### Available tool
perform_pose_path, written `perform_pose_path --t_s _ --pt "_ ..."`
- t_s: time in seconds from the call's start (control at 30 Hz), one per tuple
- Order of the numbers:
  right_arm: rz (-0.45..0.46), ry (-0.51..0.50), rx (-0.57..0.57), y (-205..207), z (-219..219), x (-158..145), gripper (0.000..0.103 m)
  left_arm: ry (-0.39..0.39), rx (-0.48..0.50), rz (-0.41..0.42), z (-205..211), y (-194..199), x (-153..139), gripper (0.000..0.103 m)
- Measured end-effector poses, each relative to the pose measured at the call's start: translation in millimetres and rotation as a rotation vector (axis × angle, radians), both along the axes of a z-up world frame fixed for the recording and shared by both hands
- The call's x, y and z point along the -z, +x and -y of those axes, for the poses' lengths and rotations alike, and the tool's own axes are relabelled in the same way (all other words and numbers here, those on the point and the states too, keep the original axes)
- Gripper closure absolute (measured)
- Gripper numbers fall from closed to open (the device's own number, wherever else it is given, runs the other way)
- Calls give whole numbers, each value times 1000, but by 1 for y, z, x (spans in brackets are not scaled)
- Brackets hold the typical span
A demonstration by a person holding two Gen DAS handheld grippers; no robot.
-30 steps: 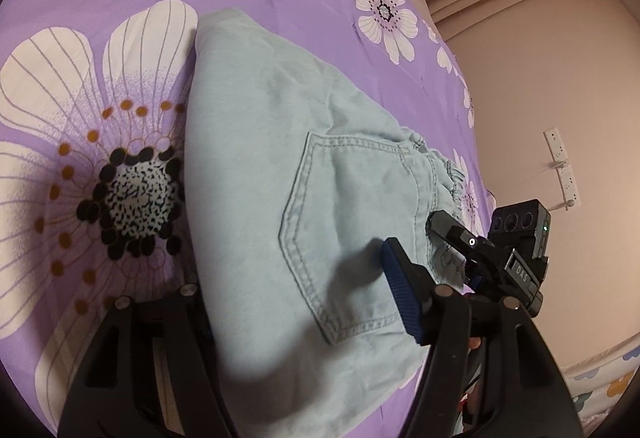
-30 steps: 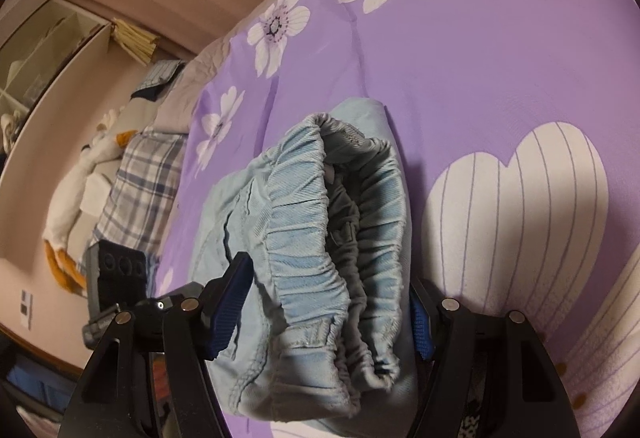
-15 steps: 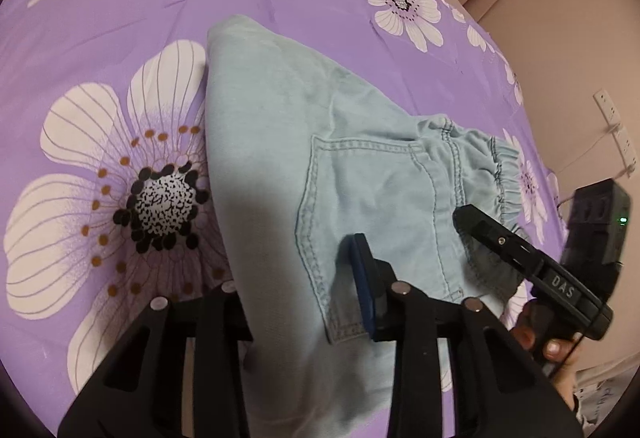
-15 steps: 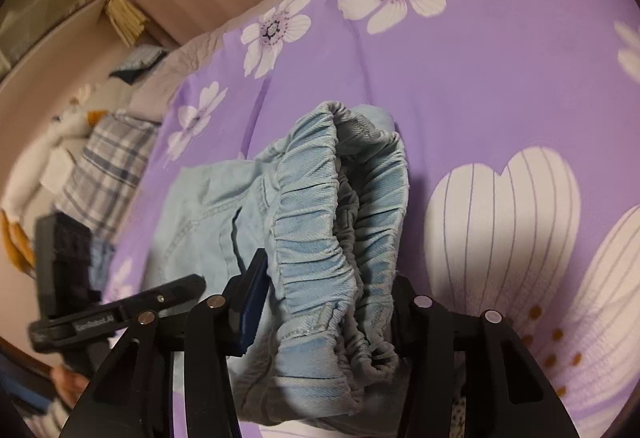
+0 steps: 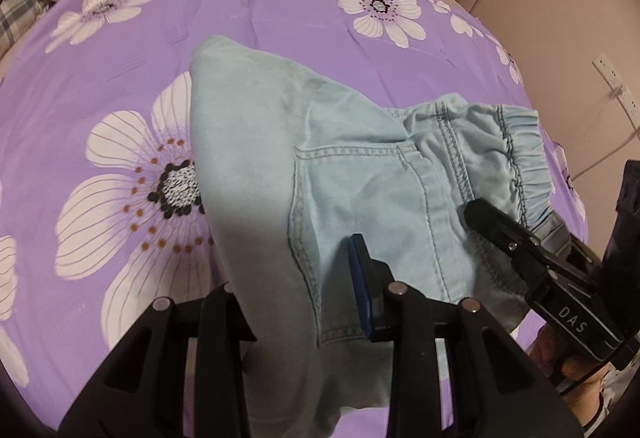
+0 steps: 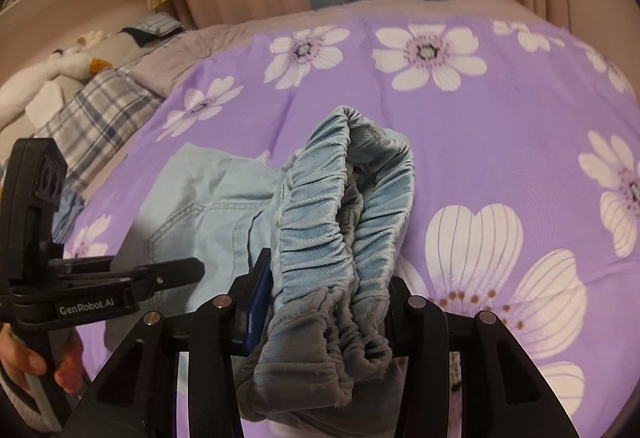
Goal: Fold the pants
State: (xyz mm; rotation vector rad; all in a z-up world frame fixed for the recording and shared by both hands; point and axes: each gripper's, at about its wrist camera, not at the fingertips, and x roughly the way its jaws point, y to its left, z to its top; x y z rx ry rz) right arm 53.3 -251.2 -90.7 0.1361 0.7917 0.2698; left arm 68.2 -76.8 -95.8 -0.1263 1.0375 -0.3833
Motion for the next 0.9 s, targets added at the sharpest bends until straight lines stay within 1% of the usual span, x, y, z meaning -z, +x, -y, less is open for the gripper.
perform_pose_path --t_s 0.33,0.6,0.9 --pt "77 -37 -49 -32 -13 -26 57 11 -23 60 -11 -44 -30 72" --pt "128 -53 -72 -50 -22 -40 57 12 -38 107 -18 -66 -49 72" --pt "173 -64 -98 -61 -30 -51 57 22 -51 157 -28 -86 -63 72"
